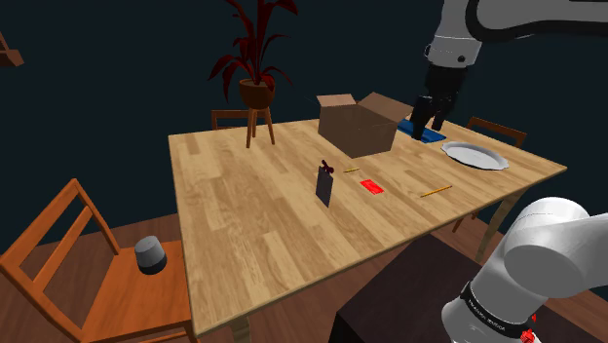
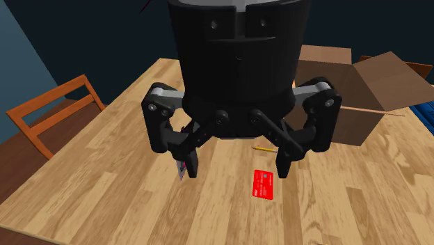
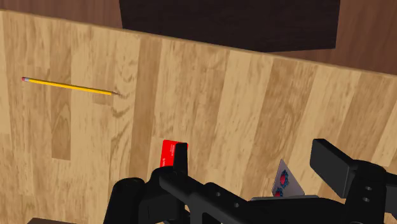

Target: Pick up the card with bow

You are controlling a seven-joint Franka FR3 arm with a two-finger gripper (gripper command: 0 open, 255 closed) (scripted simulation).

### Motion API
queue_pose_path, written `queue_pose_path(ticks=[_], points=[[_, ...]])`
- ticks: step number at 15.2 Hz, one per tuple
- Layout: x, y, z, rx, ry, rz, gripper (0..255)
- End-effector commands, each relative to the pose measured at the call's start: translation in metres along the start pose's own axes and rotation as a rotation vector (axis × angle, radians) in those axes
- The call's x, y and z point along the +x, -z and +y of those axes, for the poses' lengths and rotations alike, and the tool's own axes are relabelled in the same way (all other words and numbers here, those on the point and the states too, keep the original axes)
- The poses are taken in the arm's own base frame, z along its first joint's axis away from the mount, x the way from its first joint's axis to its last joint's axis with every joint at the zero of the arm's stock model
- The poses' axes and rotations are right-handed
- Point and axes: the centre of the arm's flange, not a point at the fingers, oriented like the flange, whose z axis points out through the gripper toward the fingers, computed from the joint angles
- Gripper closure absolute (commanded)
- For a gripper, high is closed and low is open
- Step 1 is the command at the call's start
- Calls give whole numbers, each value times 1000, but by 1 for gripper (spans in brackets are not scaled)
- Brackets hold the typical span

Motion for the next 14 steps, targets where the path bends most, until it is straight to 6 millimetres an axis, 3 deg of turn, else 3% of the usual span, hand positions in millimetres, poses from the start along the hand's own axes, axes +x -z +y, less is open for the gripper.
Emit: queue_pose_path(ticks=[1,7,14], points=[[0,0,0,0,0,0,0],[5,-61,-46,-1,-103,141,0],[27,-131,-98,-2,-223,305,0]])
